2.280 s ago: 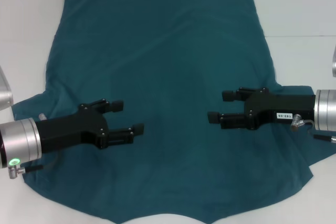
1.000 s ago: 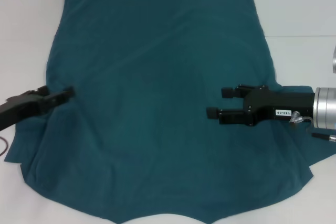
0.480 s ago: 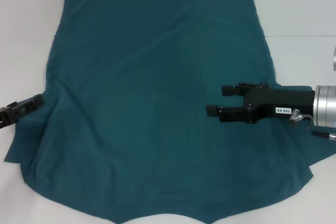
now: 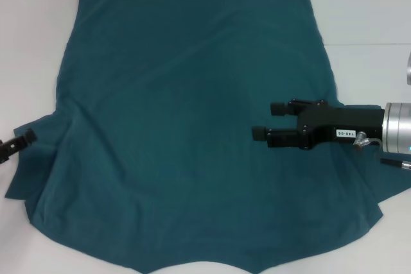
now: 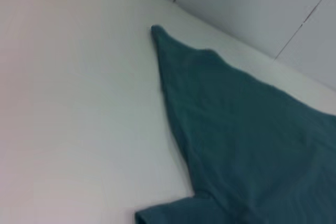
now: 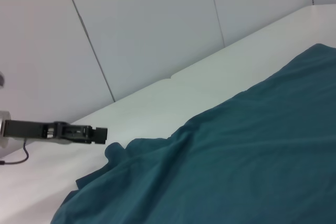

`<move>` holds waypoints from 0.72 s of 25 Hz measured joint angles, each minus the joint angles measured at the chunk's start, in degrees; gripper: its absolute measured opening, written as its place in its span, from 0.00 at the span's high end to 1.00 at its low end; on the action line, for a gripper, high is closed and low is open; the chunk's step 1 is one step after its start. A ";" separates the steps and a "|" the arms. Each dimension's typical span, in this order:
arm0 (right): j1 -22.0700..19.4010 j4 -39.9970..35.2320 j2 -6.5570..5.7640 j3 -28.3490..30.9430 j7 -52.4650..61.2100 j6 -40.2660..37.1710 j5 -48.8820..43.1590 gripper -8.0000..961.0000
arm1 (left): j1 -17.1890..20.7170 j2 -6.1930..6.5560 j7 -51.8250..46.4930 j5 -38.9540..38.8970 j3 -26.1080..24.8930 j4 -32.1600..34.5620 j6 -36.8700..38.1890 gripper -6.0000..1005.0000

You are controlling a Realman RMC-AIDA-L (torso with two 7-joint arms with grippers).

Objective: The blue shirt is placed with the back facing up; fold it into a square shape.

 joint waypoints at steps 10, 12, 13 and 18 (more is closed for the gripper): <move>0.04 0.00 0.07 0.18 0.00 -0.02 -0.02 0.05 | -1.07 0.00 0.50 0.42 1.65 -2.22 -1.71 0.22; 0.05 0.00 0.07 0.34 0.00 -0.02 -0.03 0.05 | -1.19 0.00 0.51 0.48 2.32 -2.49 -2.40 0.22; 0.05 0.00 0.07 0.46 0.00 -0.02 -0.03 0.05 | -1.27 0.01 0.51 0.50 2.61 -2.64 -2.61 0.22; 0.06 0.00 0.07 0.68 0.00 -0.02 -0.03 0.05 | -1.92 0.00 0.40 1.04 3.19 -3.11 -2.94 0.23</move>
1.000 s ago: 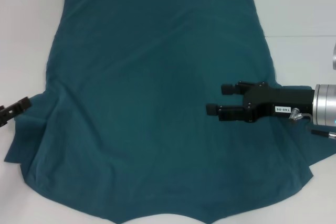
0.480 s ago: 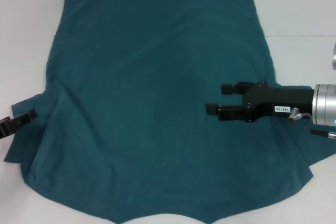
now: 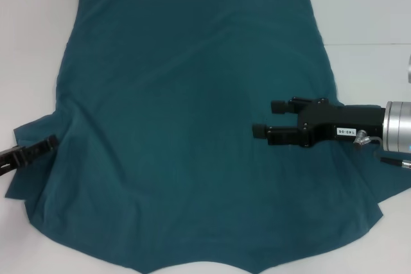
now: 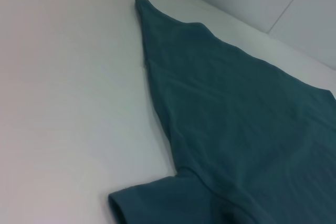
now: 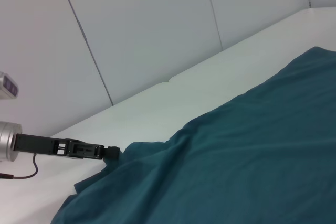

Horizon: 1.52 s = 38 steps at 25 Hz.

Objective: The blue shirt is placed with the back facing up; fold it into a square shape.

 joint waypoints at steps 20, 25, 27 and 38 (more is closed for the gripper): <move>-0.36 0.00 0.17 0.07 0.00 0.00 0.04 0.05 | -0.76 0.00 -1.18 0.16 0.72 -0.29 -3.62 0.65; -0.23 0.03 0.19 0.07 0.00 0.00 0.08 0.05 | -0.88 0.03 -1.20 0.16 0.73 -0.28 -3.64 0.81; -0.15 0.08 0.28 0.07 0.00 0.00 0.09 0.05 | -1.05 0.10 -1.21 0.16 0.73 -0.27 -3.94 0.88; -0.44 0.44 0.64 0.07 0.00 0.01 1.51 0.05 | -2.41 0.89 -1.22 0.15 0.21 0.25 -6.42 0.99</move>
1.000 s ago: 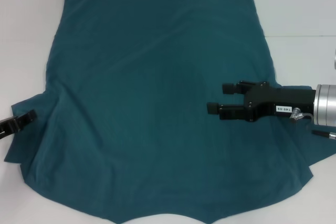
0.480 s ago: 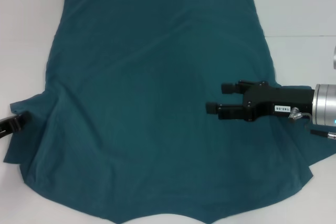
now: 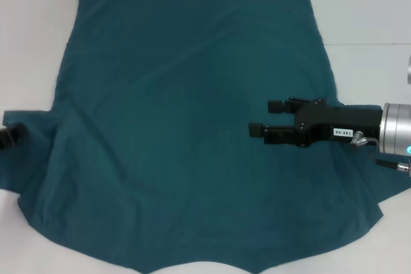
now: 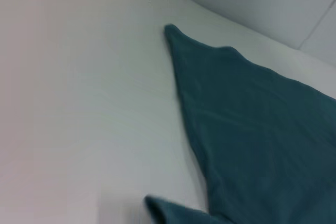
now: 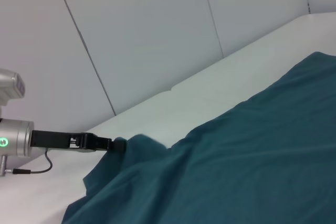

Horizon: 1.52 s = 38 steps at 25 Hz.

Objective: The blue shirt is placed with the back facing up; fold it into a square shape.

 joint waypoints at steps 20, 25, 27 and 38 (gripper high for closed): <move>-0.18 0.53 0.13 0.09 0.00 0.00 0.78 0.05 | -2.52 2.09 0.28 3.67 -0.16 3.11 -4.88 0.96; -0.17 0.54 0.14 0.09 0.00 0.00 0.78 0.05 | -2.54 2.10 0.31 3.85 0.30 3.17 -4.80 0.95; -0.09 0.54 0.14 0.09 0.00 0.03 0.78 0.05 | -2.64 2.06 0.15 4.13 0.43 3.18 -4.38 0.95; 0.08 0.54 0.14 0.00 0.00 0.10 0.78 0.05 | -3.34 2.01 -2.93 4.01 0.52 3.88 10.75 0.93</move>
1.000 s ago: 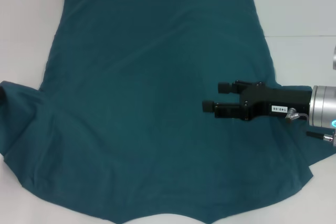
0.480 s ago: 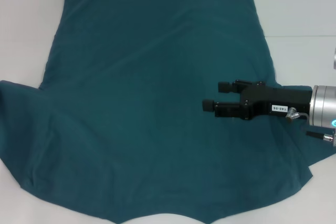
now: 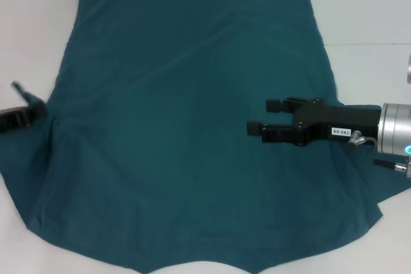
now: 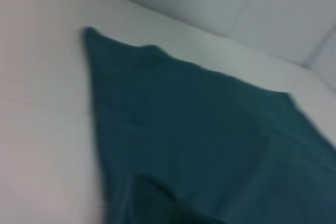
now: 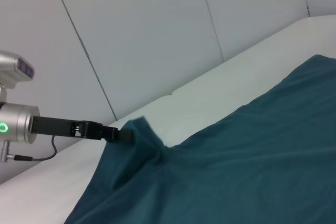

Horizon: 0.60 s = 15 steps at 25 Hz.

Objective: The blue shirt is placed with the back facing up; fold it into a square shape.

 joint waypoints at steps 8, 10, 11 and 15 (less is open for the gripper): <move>0.00 0.00 0.00 -0.26 -0.27 -0.01 0.00 0.05 | -1.90 -0.81 -3.17 -0.20 0.00 0.14 6.34 0.92; 0.00 0.00 0.00 -0.26 -0.40 -0.01 -0.01 0.05 | -2.55 -1.22 -3.11 0.10 0.00 0.04 6.04 0.92; -0.03 0.00 0.00 -0.26 -0.45 -0.01 -0.01 0.05 | -2.68 -1.27 -3.04 0.21 0.00 0.04 5.83 0.92; -0.19 0.00 0.00 -0.18 -0.50 -0.01 -0.05 0.05 | -2.52 -0.88 -2.80 0.38 0.00 0.10 4.33 0.91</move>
